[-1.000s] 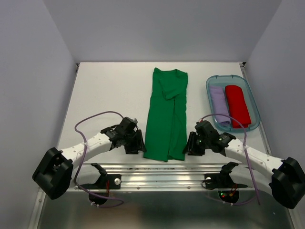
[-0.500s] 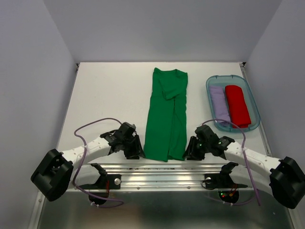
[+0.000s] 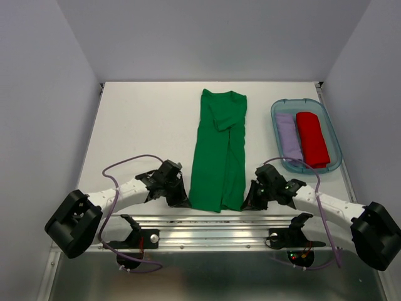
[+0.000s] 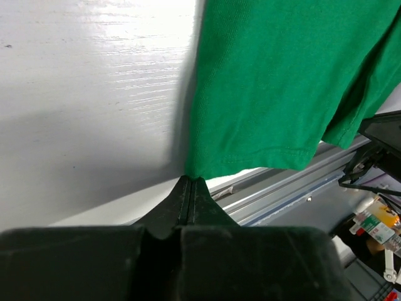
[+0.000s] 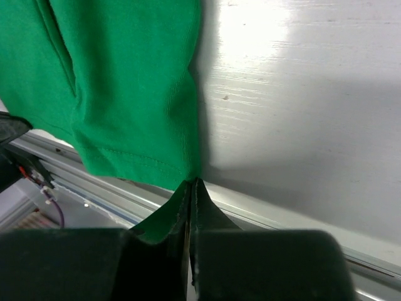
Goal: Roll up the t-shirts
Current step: Roll the T-shirt to the center of the board.
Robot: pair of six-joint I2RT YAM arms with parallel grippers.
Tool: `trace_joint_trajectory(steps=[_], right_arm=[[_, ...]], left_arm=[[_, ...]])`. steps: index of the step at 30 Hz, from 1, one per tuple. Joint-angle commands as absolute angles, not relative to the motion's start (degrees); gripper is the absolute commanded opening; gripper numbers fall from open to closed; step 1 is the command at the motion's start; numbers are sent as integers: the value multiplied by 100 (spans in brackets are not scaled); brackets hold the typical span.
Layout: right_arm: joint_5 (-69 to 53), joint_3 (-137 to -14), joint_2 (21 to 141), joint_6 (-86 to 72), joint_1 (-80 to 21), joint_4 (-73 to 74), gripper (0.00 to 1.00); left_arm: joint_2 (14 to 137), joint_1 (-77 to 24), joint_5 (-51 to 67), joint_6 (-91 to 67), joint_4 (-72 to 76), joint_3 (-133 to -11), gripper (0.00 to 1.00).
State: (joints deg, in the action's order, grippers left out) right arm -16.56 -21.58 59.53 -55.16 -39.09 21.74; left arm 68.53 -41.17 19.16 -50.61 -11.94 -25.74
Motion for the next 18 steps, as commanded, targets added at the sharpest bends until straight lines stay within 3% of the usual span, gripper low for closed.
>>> trace_joint_trajectory(steps=[1,18], right_arm=[[-1661,-2241,6003,-5475,-3964,2021,1],[-1205,-2636,5546,-5239,-3964,2760,1]], left_arm=[[6794,-4148,2039,-5150,-1037,-2514,0],[6117,-4306,1917,-5669,-1195,-2715,0]])
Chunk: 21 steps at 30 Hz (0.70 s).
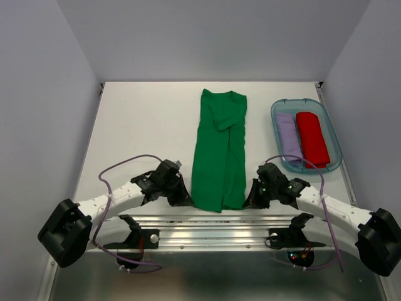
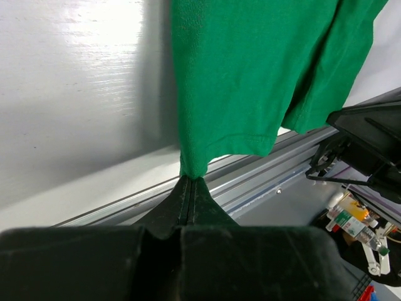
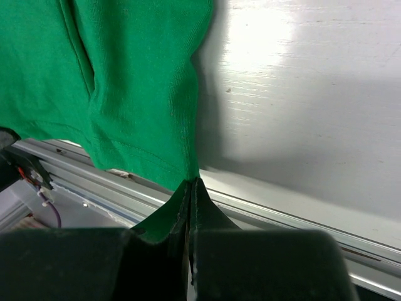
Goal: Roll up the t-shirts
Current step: Roll the T-shirt to the center of the board.
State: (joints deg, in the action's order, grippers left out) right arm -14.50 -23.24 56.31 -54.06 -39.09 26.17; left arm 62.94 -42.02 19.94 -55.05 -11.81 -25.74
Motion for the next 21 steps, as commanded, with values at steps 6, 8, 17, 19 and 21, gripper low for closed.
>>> trace_joint_trajectory(steps=[6,8,17,19,21], right_arm=[[-1073,-2821,5511,-5212,-3964,2768,1],[-1037,-2882,5519,-5221,-3964,2812,1],[-607,-3225,5651,-5238,-3964,2918,1],[-554,-3296,5756,-5264,-3964,2918,1],[-405,-3410,5801,-5300,-3964,2936,1]], left_arm=[[6161,-4342,1732,-5643,-1353,-3023,0],[6179,-4342,1688,-5643,-1389,-3128,0],[6354,-4342,1073,-5713,-1661,-3779,0],[6416,-4342,1011,-5739,-1626,-3841,0],[6512,-4342,958,-5748,-1600,-3920,0]])
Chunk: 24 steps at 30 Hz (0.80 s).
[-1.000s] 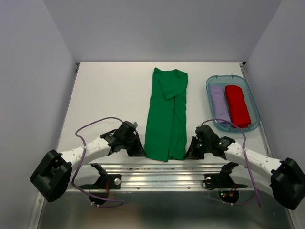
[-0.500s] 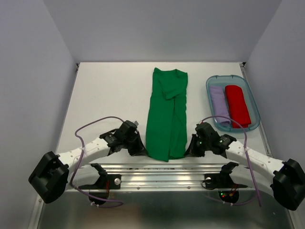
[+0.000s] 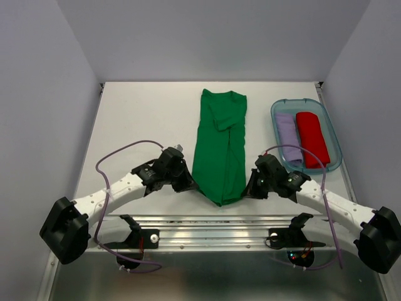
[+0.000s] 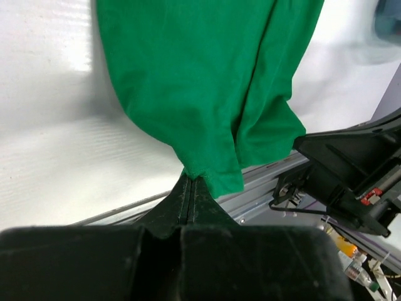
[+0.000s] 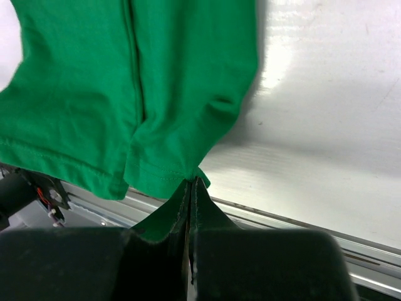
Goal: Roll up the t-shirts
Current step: Roll the T-shirt to the center of the board.
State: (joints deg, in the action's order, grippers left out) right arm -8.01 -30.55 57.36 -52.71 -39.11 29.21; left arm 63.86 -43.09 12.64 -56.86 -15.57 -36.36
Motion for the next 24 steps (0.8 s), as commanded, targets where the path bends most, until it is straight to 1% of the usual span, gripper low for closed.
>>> trace_joint_trajectory(steps=[1,8,12,24], right_arm=[[-361,-3445,5818,-5291,-3964,2944,1],[-26,-3647,6012,-5396,-3964,2979,1],[245,-3744,6134,-5431,-3964,2988,1],[606,-3779,6302,-5739,-3964,2997,1]], left_arm=[[6539,-4342,923,-5757,-1600,-3937,0],[6741,-4333,607,-5792,-1600,-4262,0],[7092,-4333,563,-5704,-1564,-4447,0],[7646,-4324,484,-5783,-1222,-4518,0]])
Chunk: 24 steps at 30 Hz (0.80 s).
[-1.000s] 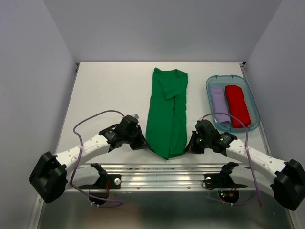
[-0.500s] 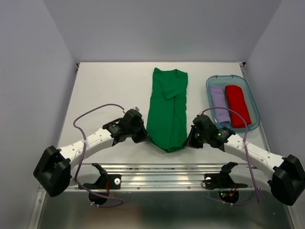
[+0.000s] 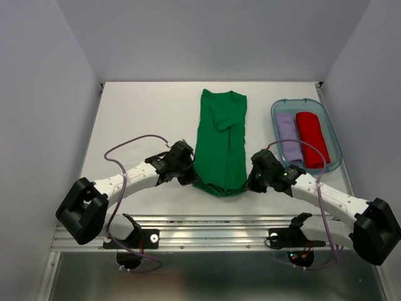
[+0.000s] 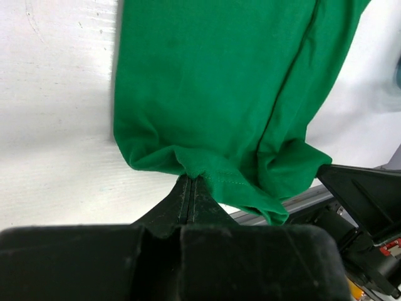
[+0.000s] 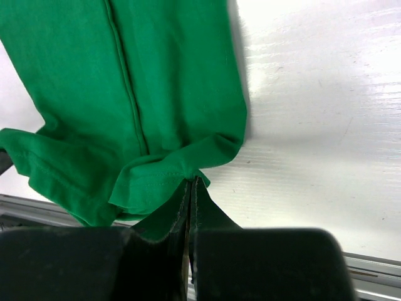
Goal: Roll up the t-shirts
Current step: Roll the T-shirt to the center of the board.
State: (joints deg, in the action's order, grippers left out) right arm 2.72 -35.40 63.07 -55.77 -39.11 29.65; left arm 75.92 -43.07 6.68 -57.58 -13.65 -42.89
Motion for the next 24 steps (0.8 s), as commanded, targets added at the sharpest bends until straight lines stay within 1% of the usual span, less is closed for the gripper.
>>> trace_joint_trajectory(steps=[1,14,24], right_arm=[[615,-3779,6319,-5748,-3964,2988,1],[993,-4034,6653,-5748,-3964,2997,1],[1160,-4218,6996,-5652,-3964,2988,1]], left_arm=[[7655,-4324,475,-5801,-1213,-4518,0],[8208,-4131,378,-5581,-1169,-4675,0],[8384,-4069,114,-5432,-1362,-4913,0]])
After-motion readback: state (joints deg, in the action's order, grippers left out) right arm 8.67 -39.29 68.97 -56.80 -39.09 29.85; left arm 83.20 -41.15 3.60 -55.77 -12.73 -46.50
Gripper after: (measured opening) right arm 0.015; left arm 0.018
